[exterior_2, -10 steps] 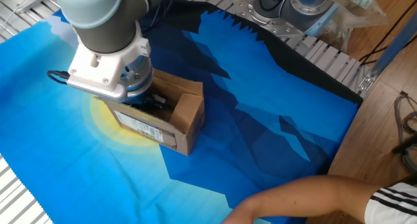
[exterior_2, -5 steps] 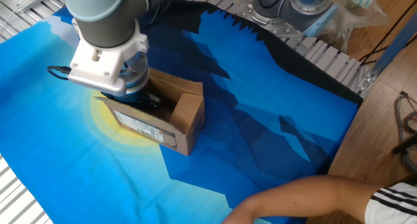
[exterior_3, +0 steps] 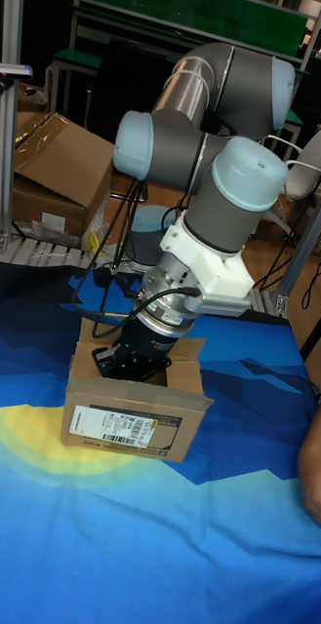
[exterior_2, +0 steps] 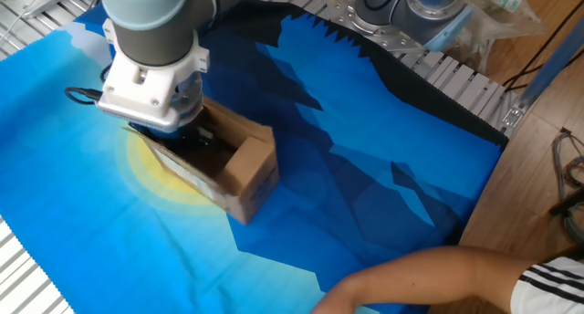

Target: Open a box

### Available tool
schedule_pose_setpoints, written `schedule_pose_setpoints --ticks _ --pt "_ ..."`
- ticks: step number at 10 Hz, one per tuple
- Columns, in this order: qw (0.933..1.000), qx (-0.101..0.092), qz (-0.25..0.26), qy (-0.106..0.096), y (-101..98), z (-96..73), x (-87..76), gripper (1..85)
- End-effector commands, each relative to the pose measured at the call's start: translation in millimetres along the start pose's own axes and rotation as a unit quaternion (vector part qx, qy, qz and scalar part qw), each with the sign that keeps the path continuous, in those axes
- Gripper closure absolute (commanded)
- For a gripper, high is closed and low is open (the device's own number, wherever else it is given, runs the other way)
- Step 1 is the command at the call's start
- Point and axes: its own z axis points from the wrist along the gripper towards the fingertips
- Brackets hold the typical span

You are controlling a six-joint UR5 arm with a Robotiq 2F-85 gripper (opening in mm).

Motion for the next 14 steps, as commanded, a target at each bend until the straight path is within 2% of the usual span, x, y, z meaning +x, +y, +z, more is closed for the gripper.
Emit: schedule_pose_setpoints --ticks 1,3,8,11,14 --pt "0.9991 0.021 0.021 0.03 -1.2 -21.4 6.4 84.3" --pt "0.9979 0.03 0.03 0.048 -1.7 -31.2 11.3 84.3" --pt "0.9925 0.072 0.017 0.098 -26.9 -38.1 38.5 84.3" --pt "0.9912 0.075 0.016 0.108 -31.7 -41.2 45.3 84.3" --pt "0.9906 0.08 0.006 0.11 -42.4 -43.2 53.3 84.3"
